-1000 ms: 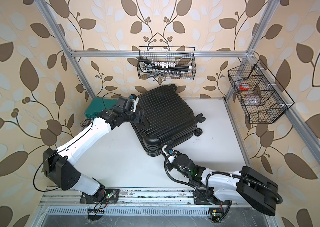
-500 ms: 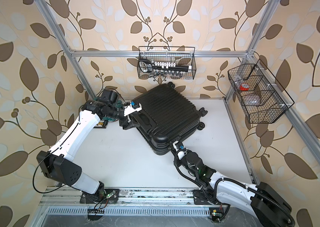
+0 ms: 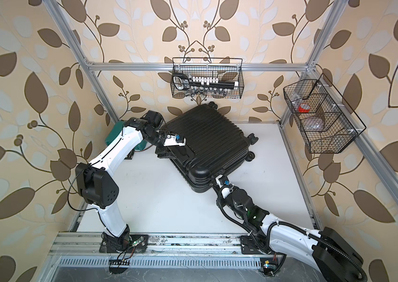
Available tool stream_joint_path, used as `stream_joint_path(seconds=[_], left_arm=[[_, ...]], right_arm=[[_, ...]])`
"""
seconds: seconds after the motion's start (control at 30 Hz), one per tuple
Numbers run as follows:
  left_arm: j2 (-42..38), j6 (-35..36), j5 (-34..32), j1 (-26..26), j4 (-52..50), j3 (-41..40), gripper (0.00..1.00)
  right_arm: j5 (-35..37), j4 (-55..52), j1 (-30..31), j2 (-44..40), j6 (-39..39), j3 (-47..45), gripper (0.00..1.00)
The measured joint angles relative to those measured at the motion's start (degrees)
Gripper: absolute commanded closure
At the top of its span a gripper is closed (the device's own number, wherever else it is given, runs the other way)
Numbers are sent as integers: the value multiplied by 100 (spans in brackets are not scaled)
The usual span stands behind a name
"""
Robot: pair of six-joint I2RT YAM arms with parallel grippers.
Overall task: Close the suitcase zippers
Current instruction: Zip the zipper on the suitcase.
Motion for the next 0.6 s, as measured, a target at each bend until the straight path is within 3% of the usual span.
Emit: stream_joint_path(seconds=[0.3,0.47,0.6], left_arm=[[96,170,-890,-461,-52,0,32],[96,326,-1488,-835,-249,107,51],[101,131,-1897,-1141,-525,177,53]], right_arm=[[-17,-42,-7,-2,-2,0,100],[122,-282,-31,-109,-2,15,100],[442,-577,-66,-223,-2,17,100]])
